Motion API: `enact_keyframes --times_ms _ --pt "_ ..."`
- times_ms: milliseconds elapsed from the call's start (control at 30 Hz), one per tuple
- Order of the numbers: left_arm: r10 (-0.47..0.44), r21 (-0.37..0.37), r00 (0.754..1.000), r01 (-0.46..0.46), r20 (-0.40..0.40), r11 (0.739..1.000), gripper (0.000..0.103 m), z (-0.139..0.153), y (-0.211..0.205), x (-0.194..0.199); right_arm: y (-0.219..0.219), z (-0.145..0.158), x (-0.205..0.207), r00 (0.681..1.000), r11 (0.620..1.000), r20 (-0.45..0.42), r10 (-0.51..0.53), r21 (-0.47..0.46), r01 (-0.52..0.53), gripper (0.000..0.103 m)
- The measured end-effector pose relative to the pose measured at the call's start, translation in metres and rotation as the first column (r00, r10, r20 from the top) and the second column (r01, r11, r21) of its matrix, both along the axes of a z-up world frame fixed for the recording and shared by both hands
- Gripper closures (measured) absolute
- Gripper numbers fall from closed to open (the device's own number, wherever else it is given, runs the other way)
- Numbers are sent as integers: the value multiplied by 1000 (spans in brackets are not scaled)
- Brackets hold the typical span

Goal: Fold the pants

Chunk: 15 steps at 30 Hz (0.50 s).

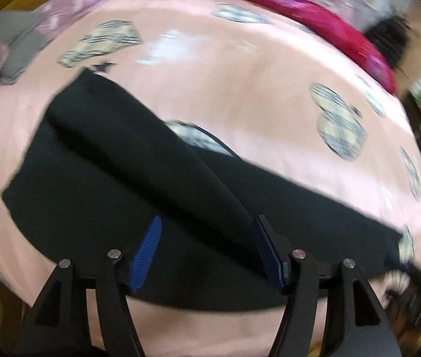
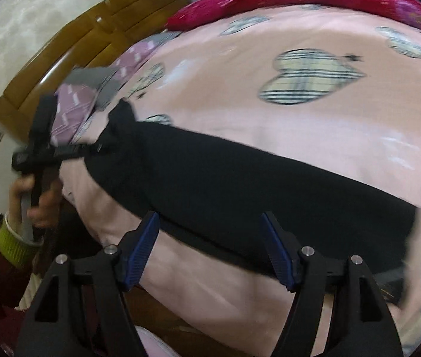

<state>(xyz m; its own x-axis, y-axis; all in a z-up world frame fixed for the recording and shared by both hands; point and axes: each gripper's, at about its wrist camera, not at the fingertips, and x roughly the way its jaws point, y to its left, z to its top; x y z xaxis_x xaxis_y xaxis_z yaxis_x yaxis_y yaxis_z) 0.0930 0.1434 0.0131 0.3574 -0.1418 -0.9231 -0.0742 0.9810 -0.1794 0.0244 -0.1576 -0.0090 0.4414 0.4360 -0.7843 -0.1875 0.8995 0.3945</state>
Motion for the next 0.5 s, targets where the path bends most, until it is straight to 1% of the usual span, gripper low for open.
enact_keyframes --times_ms 33,67,133,233,267,367,433,500 --pt "39 11 999 -38 -12 999 38 1 11 16 19 -5 11 999 999 -3 35 12 -35 32" --pt "63 22 998 -63 -25 998 38 1 20 28 29 -6 18 998 998 -2 57 20 -57 32" --pt "122 47 990 -119 -76 992 38 -3 39 62 53 -12 32 995 995 -8 100 29 -100 32" --pt "179 117 975 -164 -131 979 38 -10 57 106 91 -22 54 986 986 -19 165 37 -164 32" --pt "189 137 972 -170 -140 976 38 -12 60 114 101 -25 61 983 983 -22 184 33 -183 32" --pt "184 230 966 -141 -181 963 38 -28 60 138 128 -35 79 971 972 -38 236 25 -235 32" --pt "184 256 961 -129 -205 958 38 -40 61 143 144 -44 89 962 964 -54 266 20 -265 32" --pt "175 277 962 -113 -209 954 43 -49 62 139 153 -49 93 956 958 -69 286 5 -286 32"
